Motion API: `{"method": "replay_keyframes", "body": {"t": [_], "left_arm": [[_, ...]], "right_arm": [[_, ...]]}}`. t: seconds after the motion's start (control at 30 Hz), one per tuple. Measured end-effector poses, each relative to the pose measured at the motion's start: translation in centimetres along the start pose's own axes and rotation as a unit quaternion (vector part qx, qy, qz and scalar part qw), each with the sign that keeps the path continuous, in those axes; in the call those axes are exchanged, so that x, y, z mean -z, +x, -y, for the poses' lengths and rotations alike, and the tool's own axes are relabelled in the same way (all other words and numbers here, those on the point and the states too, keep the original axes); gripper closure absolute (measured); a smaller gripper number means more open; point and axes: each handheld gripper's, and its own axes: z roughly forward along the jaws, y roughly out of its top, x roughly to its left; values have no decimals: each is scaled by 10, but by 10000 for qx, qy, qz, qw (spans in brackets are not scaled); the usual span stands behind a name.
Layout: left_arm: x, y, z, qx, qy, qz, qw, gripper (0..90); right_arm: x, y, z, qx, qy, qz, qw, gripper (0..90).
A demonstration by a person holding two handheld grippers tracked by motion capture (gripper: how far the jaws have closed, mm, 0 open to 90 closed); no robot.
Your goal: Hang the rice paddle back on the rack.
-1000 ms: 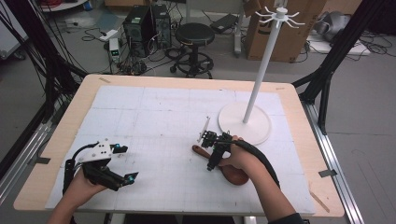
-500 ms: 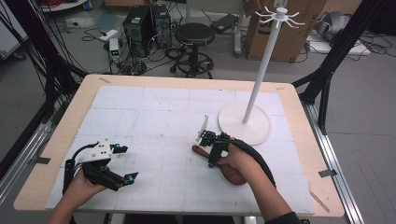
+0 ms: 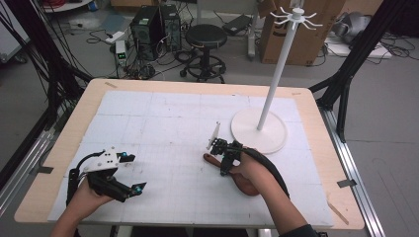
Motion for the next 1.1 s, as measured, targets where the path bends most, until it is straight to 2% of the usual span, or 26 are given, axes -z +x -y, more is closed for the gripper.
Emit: {"method": "replay_keyframes", "body": {"t": [0.27, 0.33, 0.8, 1.1], "left_arm": [[0, 0, 0, -16, 9, -14, 10000, 16], [0, 0, 0, -24, 8, -10, 10000, 16], [0, -1, 0, -18, 9, -3, 10000, 16], [0, -1, 0, -22, 21, -4, 10000, 17]], "right_arm": [[-1, 2, -1, 77, 13, 66, 9999, 702], [-1, 2, 0, 18, -1, 61, 10000, 704], [-1, 2, -1, -9, 36, 36, 10000, 776], [0, 1, 4, 59, -116, 26, 9999, 784]]}}
